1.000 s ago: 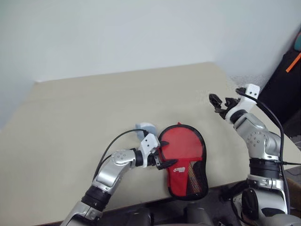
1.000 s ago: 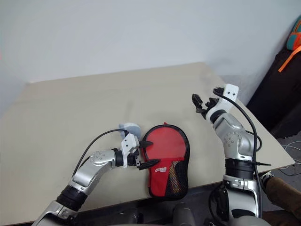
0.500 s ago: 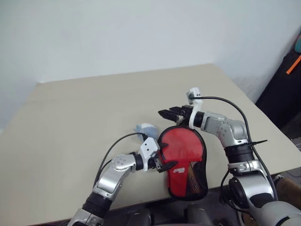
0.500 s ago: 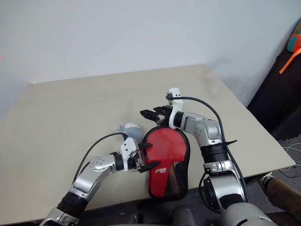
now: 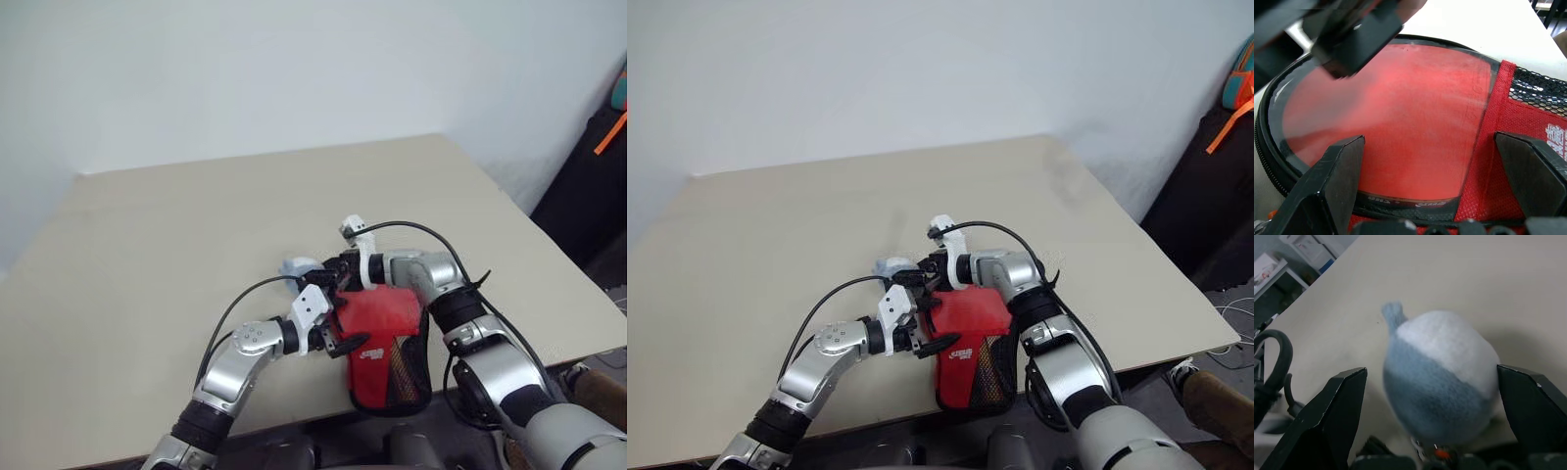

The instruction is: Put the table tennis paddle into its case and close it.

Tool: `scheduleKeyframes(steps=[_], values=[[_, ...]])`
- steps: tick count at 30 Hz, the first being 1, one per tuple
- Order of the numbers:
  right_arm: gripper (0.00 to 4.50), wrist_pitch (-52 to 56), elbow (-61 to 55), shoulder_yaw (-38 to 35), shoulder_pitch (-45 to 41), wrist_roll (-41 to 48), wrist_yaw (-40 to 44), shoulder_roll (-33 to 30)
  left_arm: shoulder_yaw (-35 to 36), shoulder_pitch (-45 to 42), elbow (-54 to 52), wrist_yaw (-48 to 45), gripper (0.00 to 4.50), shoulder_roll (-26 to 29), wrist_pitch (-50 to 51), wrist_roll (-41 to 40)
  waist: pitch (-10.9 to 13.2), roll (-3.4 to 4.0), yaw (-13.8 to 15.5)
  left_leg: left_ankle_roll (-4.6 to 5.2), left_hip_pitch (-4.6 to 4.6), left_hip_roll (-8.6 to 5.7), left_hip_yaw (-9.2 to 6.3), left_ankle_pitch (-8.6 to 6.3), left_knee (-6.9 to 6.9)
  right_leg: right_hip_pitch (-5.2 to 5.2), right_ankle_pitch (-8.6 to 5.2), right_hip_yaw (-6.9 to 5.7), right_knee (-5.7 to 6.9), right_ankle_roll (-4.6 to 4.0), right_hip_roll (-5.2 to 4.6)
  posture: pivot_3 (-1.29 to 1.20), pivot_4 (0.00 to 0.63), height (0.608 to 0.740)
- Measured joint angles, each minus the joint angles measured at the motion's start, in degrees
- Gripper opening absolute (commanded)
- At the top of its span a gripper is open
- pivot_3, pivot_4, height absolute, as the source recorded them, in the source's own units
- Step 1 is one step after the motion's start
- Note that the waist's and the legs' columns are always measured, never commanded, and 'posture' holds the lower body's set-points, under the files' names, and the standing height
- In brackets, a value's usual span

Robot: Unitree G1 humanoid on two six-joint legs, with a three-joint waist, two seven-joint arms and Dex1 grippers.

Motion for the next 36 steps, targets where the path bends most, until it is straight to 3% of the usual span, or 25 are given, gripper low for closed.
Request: scheduleKeyframes(steps=[2,5,13,17,26,36], values=[[4.50,-1.1,1.5,0.0,-0.4,-1.1,-0.1,0.9,0.0,0.0,-0.1,0.3,4.48,0.0,0.1,0.0,0.0,0.00,0.0,0.00,0.02,0.00,0.00,0.00,0.00,0.01,0.00,0.00,0.00,0.00,0.00,0.00,0.000,0.740],[3.93,-3.3,2.8,-0.1,-0.5,-2.6,-0.4,1.7,0.1,0.1,-0.4,0.6,4.50,0.0,0.4,0.0,0.0,0.00,0.0,0.00,0.02,0.00,0.00,0.00,-0.01,0.00,0.00,0.00,0.00,0.00,0.00,0.00,0.000,0.740],[1.12,-6.3,3.4,-0.9,-0.5,-4.8,-2.2,2.8,0.2,0.4,-1.2,1.5,4.50,-0.2,1.6,-0.1,0.0,0.01,0.0,0.00,0.05,0.01,-0.01,0.00,-0.02,0.00,0.00,0.00,0.02,0.00,0.01,0.00,0.000,0.740],[0.09,-6.5,2.5,-4.3,-0.3,-4.3,-5.3,4.0,0.2,0.5,-1.7,1.8,4.50,-0.2,2.5,-0.1,0.0,0.01,0.0,0.00,0.05,0.01,-0.02,0.00,-0.02,0.00,0.00,0.00,0.03,0.00,0.02,0.00,0.000,0.740],[0.05,-14.7,13.5,-16.9,-4.8,-4.2,-23.0,5.0,0.4,-0.1,-1.7,1.8,4.50,-0.5,3.7,-0.2,0.0,0.02,0.0,-0.03,0.06,0.00,-0.02,0.02,-0.03,0.01,0.01,0.00,0.05,-0.02,0.02,0.00,0.000,0.740],[0.05,-19.3,16.4,-25.4,-3.4,-4.1,-28.0,-6.9,0.6,-0.9,-0.9,1.8,4.50,-0.9,4.2,-0.1,0.0,0.06,0.0,-0.01,0.11,-0.01,0.00,0.03,-0.03,0.16,0.00,0.01,-0.03,-0.01,0.01,0.00,0.000,0.740]])
